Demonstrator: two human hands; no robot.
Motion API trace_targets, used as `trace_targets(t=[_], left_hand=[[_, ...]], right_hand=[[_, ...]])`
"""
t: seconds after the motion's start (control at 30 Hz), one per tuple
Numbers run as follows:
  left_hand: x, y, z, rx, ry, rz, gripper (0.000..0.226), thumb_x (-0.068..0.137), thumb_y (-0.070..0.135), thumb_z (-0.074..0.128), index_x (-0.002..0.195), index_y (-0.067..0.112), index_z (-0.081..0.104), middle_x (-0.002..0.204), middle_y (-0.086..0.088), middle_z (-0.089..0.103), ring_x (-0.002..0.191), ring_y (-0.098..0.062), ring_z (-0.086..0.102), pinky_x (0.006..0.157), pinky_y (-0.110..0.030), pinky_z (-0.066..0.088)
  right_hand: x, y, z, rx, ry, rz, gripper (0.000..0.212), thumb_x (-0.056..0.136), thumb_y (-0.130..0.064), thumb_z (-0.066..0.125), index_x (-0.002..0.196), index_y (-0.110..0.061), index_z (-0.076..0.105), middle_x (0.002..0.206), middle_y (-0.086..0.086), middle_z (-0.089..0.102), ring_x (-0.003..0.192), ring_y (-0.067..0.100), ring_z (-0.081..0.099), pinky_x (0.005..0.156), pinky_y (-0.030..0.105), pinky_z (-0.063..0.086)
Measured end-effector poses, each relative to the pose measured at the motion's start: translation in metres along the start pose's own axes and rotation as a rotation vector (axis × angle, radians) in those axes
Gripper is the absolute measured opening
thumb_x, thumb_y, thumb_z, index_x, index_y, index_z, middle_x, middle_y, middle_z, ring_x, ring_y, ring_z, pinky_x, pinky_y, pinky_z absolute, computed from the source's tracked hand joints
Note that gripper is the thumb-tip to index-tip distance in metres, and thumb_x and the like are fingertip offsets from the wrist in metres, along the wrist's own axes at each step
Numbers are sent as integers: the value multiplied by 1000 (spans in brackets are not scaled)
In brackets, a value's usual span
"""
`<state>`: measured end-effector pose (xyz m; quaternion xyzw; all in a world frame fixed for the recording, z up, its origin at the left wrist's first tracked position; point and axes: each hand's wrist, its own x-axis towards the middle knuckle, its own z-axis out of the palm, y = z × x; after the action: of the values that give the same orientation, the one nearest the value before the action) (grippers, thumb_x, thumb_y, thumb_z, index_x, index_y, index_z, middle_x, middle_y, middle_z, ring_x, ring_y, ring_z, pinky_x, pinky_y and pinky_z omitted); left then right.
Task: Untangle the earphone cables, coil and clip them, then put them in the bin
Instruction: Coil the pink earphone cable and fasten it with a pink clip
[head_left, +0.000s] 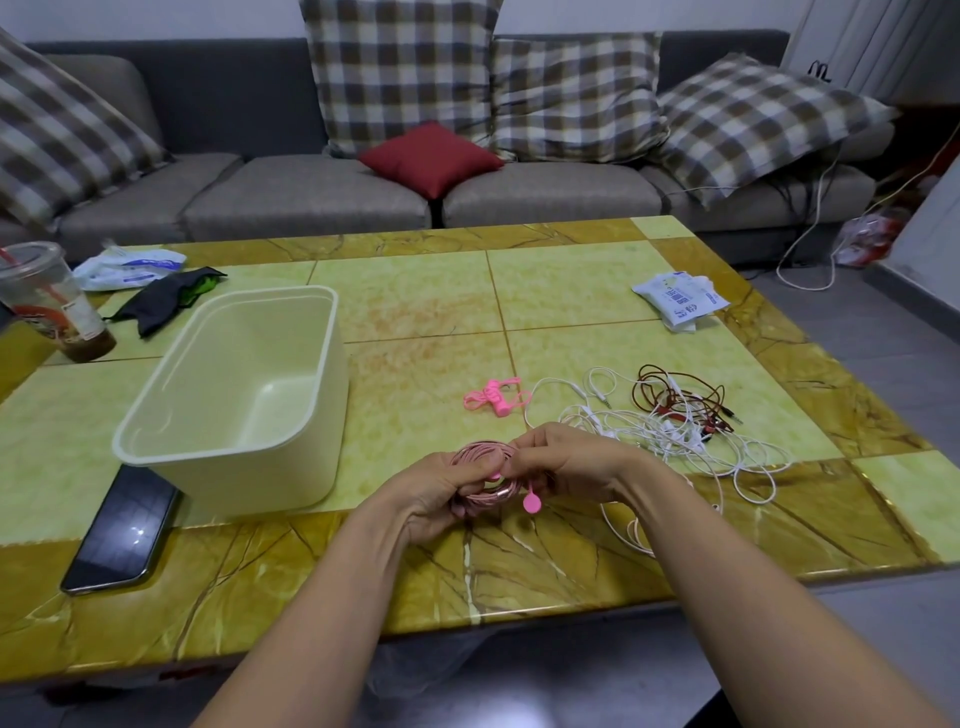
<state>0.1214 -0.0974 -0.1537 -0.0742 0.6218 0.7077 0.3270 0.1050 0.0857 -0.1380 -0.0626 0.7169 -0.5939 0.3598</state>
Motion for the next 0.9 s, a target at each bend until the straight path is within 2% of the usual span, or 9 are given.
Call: trace_targets(t=[0.1, 0.2, 0.3, 0.43, 0.5, 0.57, 0.63, 0.8, 0.9], left_hand=[[-1, 1, 0, 12, 1, 28, 37, 58, 35, 84, 79, 7, 73, 66, -10, 52, 66, -19, 52, 55, -23, 33], [-1, 0, 0, 95, 25, 68, 30, 64, 35, 80, 48, 14, 66, 64, -11, 54, 74, -25, 53, 67, -28, 39], [-3, 1, 4, 72, 21, 126, 22, 69, 29, 79, 54, 14, 72, 71, -13, 59, 83, -28, 58, 81, -35, 46], [-6, 3, 4, 71, 22, 148, 18, 76, 27, 75, 69, 10, 76, 77, -11, 68, 70, -18, 61, 67, -25, 47], [-6, 2, 2, 115, 33, 137, 32, 77, 29, 75, 91, 1, 72, 82, -15, 60, 62, -13, 52, 55, -21, 38], [-6, 2, 3, 168, 56, 139, 22, 83, 20, 71, 94, 2, 69, 79, -11, 62, 58, -9, 50, 51, -19, 35], [-6, 3, 7, 179, 81, 181, 10, 86, 11, 66, 92, 4, 71, 78, -9, 68, 60, -10, 57, 52, -18, 40], [-2, 4, 12, 214, 144, 295, 13, 83, 0, 62, 90, -4, 72, 78, -11, 69, 73, -17, 63, 65, -21, 50], [-2, 3, 12, 241, 129, 339, 13, 83, -1, 62, 86, 2, 74, 75, -7, 70, 72, -13, 63, 66, -19, 51]], right_hand=[[0, 1, -1, -55, 23, 14, 18, 90, -6, 63, 102, 7, 64, 88, 18, 51, 61, 11, 42, 56, 20, 35], [1, 0, 1, -127, 66, -1, 12, 83, -13, 67, 86, -2, 65, 84, 17, 48, 60, 13, 42, 55, 22, 33], [2, 0, 2, -159, 97, -26, 13, 85, -15, 64, 82, -2, 62, 77, 16, 49, 52, 11, 45, 51, 22, 33], [2, 0, 0, -161, 110, -39, 22, 92, -12, 59, 69, -10, 59, 64, 6, 48, 49, 11, 46, 50, 22, 32], [3, 1, 0, -169, 113, -37, 18, 86, -17, 62, 69, -10, 58, 66, 9, 48, 47, 12, 48, 50, 24, 31], [3, 0, 2, -178, 119, -32, 21, 73, -28, 63, 73, -7, 59, 69, 13, 47, 46, 14, 50, 51, 27, 30], [3, 0, 2, -181, 131, -30, 32, 68, -33, 63, 81, -4, 60, 75, 16, 47, 47, 15, 50, 51, 27, 31], [3, 2, 2, -165, 162, -63, 35, 71, -37, 67, 83, -5, 62, 75, 13, 48, 50, 15, 48, 52, 26, 34], [6, 4, 2, -192, 188, -86, 23, 80, -27, 65, 81, -4, 65, 71, 11, 48, 52, 14, 45, 52, 26, 33]])
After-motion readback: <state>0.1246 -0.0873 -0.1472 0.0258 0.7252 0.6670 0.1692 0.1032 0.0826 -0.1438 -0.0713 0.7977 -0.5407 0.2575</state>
